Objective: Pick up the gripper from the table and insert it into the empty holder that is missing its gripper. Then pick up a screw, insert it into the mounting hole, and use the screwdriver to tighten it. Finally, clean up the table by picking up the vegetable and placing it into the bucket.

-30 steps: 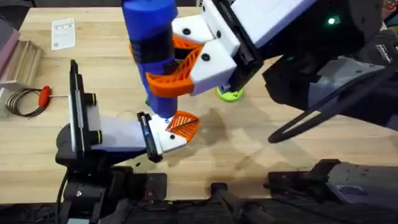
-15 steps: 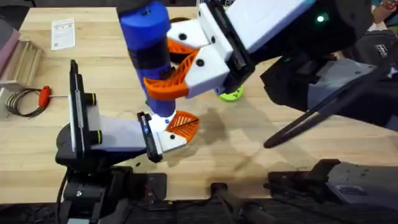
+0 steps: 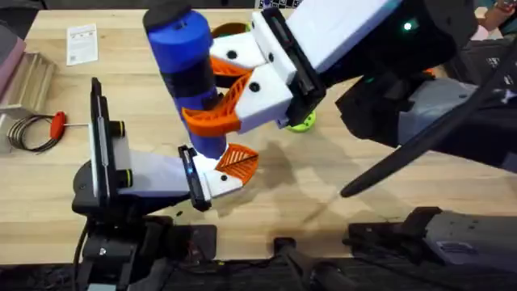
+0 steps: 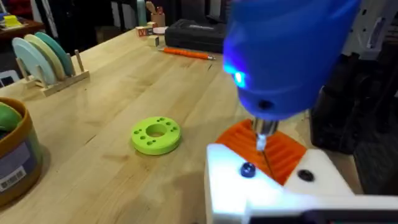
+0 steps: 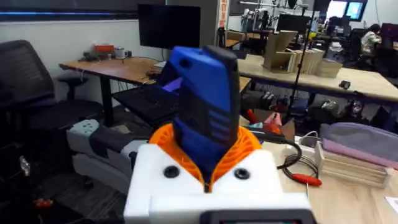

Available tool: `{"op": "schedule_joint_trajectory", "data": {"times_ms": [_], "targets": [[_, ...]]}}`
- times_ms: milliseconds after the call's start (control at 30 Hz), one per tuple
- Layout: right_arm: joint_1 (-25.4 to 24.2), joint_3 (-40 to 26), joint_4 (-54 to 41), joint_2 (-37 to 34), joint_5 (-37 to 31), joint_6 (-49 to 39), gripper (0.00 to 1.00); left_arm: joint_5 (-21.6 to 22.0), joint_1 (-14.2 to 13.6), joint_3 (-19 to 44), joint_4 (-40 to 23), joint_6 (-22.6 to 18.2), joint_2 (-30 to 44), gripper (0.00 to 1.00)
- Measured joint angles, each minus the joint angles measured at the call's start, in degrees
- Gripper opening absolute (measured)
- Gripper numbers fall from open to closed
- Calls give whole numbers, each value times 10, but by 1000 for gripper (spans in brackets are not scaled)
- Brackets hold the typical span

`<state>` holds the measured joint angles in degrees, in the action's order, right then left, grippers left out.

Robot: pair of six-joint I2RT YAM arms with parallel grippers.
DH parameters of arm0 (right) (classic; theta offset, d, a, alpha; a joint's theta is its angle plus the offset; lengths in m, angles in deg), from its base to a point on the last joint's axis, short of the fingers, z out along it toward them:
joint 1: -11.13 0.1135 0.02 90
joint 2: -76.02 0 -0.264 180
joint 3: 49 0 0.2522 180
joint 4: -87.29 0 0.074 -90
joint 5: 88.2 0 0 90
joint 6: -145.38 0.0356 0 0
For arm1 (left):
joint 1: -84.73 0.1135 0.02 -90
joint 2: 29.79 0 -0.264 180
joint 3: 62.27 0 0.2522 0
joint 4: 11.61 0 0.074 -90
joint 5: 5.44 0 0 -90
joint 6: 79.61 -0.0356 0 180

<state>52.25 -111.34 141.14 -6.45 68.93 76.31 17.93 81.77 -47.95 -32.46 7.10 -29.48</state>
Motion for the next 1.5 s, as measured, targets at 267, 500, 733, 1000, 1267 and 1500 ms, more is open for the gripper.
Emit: {"op": "schedule_joint_trajectory", "data": {"times_ms": [267, 500, 733, 1000, 1267, 1500], "targets": [[0, 0, -2, 0, 0, 0, 22, 0, 0, 0, 0, 0, 0, 10], [0, 0, -9, 0, 0, -2, 22, 0, 0, 0, 0, 0, 0, 10], [0, 0, -17, 0, 0, -11, 22, 0, 0, 0, 0, 0, 0, 10], [0, 0, -17, 0, 0, -13, 22, 0, 0, 0, 0, 0, 0, 10], [0, 0, -19, -10, -8, -15, 22, 0, 0, 0, 0, 0, 0, 10], [0, 0, -25, -19, -15, -17, 22, 0, 0, 0, 0, 0, 0, 10]]}}
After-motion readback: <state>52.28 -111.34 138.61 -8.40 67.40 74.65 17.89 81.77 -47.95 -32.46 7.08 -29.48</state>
